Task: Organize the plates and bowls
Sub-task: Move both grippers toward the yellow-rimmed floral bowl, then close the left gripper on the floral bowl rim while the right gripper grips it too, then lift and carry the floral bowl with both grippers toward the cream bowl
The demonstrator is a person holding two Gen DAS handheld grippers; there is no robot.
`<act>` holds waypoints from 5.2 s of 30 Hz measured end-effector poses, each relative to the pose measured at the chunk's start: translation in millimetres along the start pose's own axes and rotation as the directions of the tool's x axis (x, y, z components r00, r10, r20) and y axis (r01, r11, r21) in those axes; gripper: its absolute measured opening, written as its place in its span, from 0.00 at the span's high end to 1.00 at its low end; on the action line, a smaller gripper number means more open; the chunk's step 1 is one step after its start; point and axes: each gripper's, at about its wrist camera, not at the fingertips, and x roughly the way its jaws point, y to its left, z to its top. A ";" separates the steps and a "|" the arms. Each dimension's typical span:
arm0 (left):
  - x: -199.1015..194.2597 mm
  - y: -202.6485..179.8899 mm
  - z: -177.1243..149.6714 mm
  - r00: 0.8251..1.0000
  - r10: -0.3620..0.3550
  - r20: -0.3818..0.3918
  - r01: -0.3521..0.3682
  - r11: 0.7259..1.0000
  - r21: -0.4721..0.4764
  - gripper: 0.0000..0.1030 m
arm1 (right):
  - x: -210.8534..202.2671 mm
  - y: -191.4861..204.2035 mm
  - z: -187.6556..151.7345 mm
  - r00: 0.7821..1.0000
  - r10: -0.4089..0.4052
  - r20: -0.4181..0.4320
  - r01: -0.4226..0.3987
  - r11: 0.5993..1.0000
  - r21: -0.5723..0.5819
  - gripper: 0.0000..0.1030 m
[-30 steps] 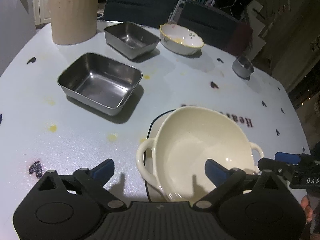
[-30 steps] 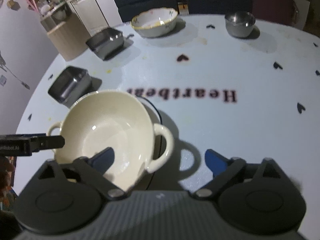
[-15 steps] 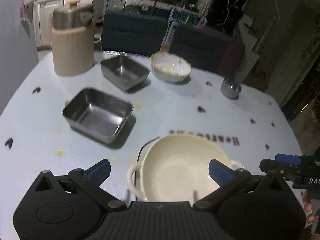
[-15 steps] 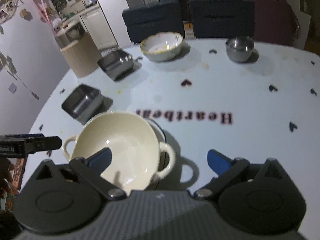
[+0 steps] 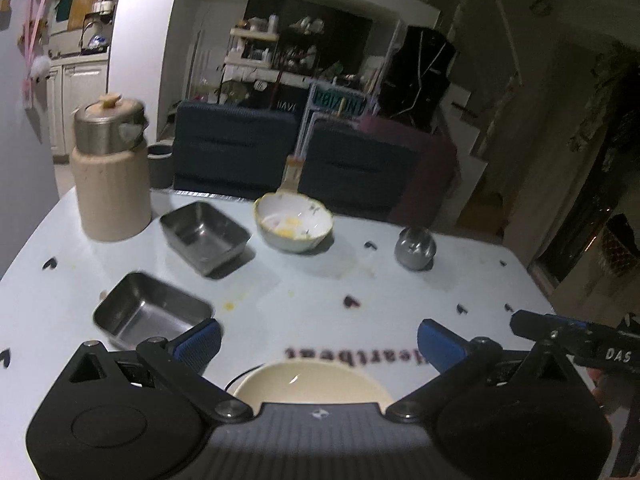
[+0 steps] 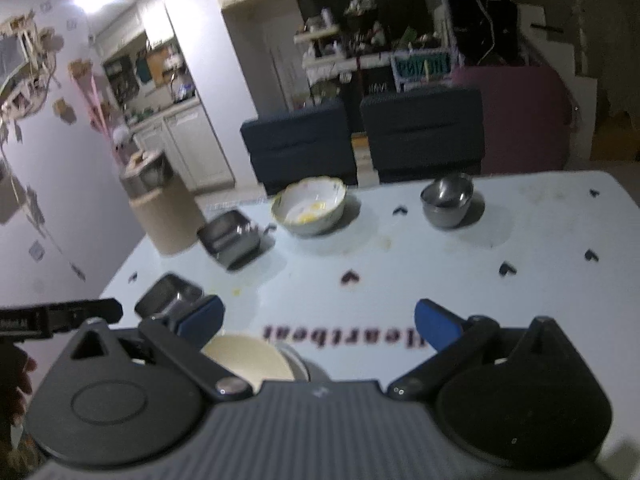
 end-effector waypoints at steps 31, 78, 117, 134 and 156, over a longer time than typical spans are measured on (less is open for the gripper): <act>180.2 36.7 123.1 0.995 -0.049 0.091 0.042 0.997 0.072 0.24 | 147.9 -34.0 93.1 0.991 0.034 0.127 -0.023 0.996 -0.085 0.00; 343.1 60.0 99.5 0.981 0.019 -0.194 0.019 0.981 0.192 0.78 | 305.0 -31.9 94.6 0.980 -0.066 -0.188 0.049 0.994 -0.093 0.63; 228.2 1.7 94.8 0.991 0.041 -0.127 -0.036 0.998 0.042 0.92 | 198.5 -31.1 86.9 0.993 -0.041 -0.114 0.054 0.992 0.116 0.90; 84.1 -27.0 53.7 0.996 -0.010 -0.086 0.008 1.000 -0.022 0.92 | 66.4 2.4 58.0 0.995 -0.055 -0.085 0.061 0.995 0.074 0.91; -2.0 -6.3 -35.5 0.996 -0.002 -0.093 -0.004 0.998 -0.061 0.91 | 16.2 33.6 -11.9 0.991 0.003 -0.136 0.007 0.998 0.067 0.90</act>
